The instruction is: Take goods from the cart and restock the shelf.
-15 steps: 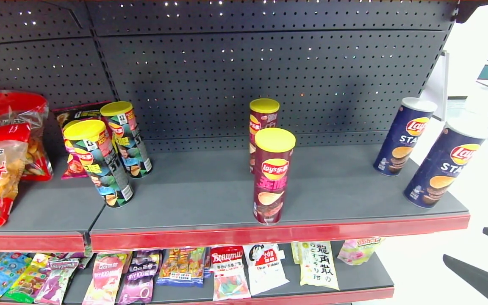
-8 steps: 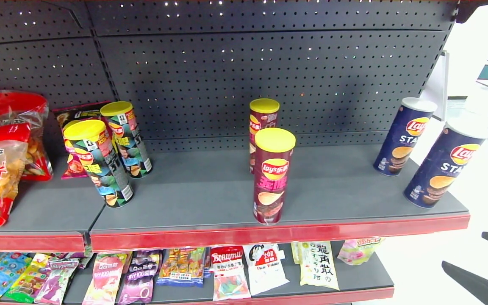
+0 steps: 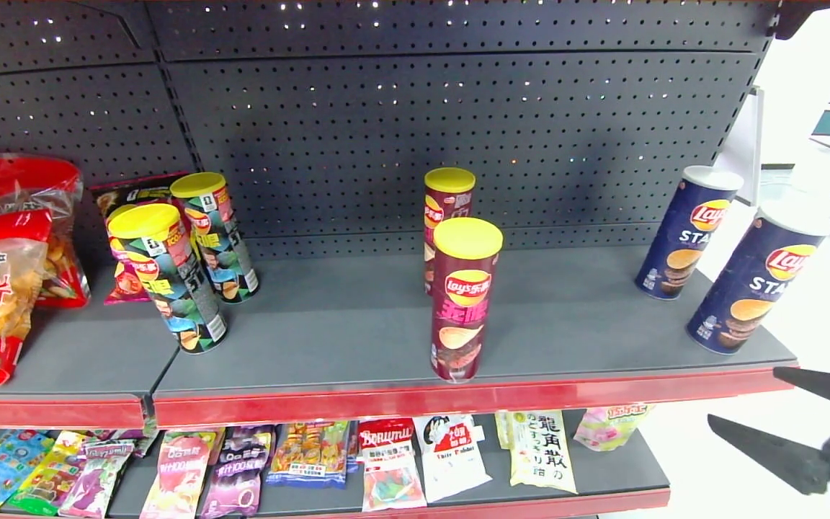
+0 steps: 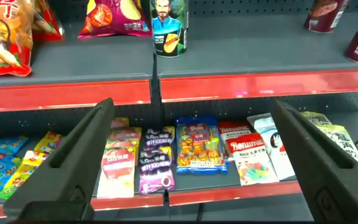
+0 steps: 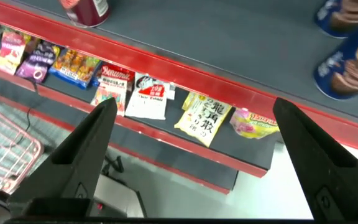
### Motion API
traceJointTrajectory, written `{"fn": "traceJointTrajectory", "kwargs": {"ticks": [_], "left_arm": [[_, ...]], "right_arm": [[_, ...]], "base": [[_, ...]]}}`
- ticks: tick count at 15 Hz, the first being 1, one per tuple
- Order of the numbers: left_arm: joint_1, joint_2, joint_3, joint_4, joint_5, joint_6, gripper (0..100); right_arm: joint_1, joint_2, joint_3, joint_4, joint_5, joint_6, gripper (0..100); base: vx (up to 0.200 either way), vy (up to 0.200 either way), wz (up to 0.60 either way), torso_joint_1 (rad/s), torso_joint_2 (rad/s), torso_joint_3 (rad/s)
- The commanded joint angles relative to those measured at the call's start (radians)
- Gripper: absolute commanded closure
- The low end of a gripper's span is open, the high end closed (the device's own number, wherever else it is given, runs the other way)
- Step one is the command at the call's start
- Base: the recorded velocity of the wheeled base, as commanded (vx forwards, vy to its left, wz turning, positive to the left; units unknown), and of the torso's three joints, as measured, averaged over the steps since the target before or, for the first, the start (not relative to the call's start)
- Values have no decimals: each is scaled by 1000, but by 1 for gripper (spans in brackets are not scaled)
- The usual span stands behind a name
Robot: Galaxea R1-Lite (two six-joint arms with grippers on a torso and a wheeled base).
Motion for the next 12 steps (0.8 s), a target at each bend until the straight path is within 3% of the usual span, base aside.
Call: {"fn": "traceJointTrajectory", "kwargs": {"ticks": [1,5,12], "left_arm": [[0,-1,0,0,0,0,0],[0,-2,0,0,0,0,0],[0,-1,0,0,0,0,0]], "right_arm": [[33,358,-114,-109,-3,1,0],[102,625,-269,-207,-78,15,0],[179,761,-375,-208,-84,42,0]], "base": [[0,0,0,0,0,0],[0,0,0,0,0,0],[0,0,0,0,0,0]]}}
